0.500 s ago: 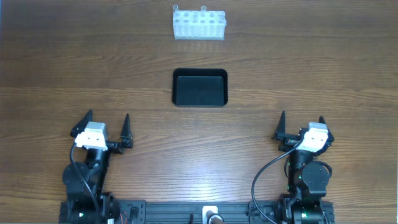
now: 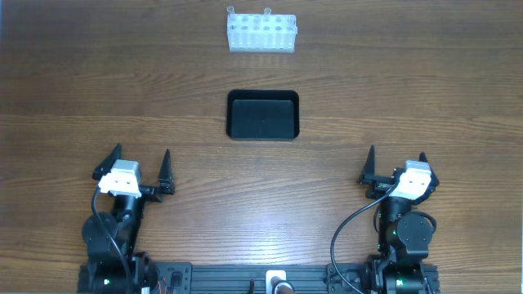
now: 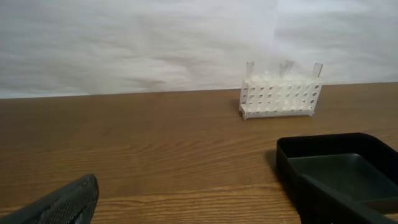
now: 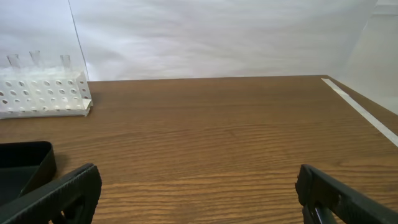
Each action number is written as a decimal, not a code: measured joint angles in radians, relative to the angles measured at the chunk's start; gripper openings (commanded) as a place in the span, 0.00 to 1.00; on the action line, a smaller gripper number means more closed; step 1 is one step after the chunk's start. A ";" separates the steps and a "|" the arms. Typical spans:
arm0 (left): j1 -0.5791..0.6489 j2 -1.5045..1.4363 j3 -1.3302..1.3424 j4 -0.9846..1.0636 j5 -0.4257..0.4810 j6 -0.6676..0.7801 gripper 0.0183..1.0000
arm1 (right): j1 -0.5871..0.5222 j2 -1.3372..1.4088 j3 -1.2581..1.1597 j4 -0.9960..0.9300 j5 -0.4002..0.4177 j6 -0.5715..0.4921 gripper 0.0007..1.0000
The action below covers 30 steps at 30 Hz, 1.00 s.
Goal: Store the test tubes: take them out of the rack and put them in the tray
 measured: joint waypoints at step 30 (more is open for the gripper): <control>-0.294 1.455 0.983 0.208 -0.246 -0.087 1.00 | 0.000 -0.002 0.000 0.000 0.000 0.001 0.99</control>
